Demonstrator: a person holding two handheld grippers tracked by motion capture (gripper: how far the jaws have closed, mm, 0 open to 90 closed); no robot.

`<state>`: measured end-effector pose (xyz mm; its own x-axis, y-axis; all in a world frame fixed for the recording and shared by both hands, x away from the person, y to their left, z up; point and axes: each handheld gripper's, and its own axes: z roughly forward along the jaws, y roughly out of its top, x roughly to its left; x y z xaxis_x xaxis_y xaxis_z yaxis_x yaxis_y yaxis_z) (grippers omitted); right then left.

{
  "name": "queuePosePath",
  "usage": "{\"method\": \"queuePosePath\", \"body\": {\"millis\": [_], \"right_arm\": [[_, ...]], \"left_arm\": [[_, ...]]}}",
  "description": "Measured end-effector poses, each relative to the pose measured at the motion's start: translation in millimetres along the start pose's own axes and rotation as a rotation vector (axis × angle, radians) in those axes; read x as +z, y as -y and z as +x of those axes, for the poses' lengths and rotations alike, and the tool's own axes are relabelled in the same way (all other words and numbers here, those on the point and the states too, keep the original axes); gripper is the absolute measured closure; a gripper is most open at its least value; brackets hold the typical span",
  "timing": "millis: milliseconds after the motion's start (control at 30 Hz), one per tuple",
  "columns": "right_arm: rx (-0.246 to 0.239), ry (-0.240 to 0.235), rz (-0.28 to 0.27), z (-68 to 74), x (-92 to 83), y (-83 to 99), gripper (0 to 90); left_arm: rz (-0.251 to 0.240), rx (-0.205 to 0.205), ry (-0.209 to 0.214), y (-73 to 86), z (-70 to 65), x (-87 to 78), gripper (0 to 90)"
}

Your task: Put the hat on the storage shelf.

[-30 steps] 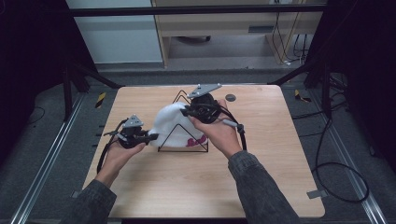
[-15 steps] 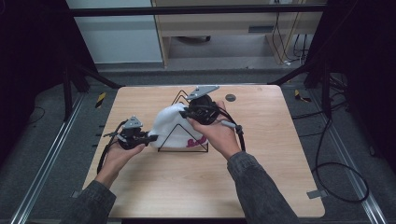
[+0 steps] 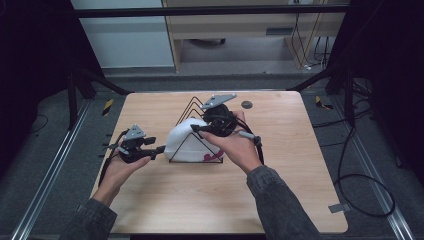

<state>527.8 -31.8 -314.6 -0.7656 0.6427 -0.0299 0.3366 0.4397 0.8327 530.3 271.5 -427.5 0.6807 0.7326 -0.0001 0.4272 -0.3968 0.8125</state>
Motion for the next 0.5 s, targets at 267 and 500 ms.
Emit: {"method": "queuePosePath", "body": {"millis": [267,500], "right_arm": [[-0.004,0.022,-0.016,3.8,-15.7,7.9,31.1],[0.027,0.075,-0.001,3.2,-24.1,19.5,15.0]], "left_arm": [[-0.012,-0.050,0.025,7.9,-1.8,-12.8,9.2],[-0.014,-0.065,-0.011,19.2,-6.9,-24.5,4.1]]}}
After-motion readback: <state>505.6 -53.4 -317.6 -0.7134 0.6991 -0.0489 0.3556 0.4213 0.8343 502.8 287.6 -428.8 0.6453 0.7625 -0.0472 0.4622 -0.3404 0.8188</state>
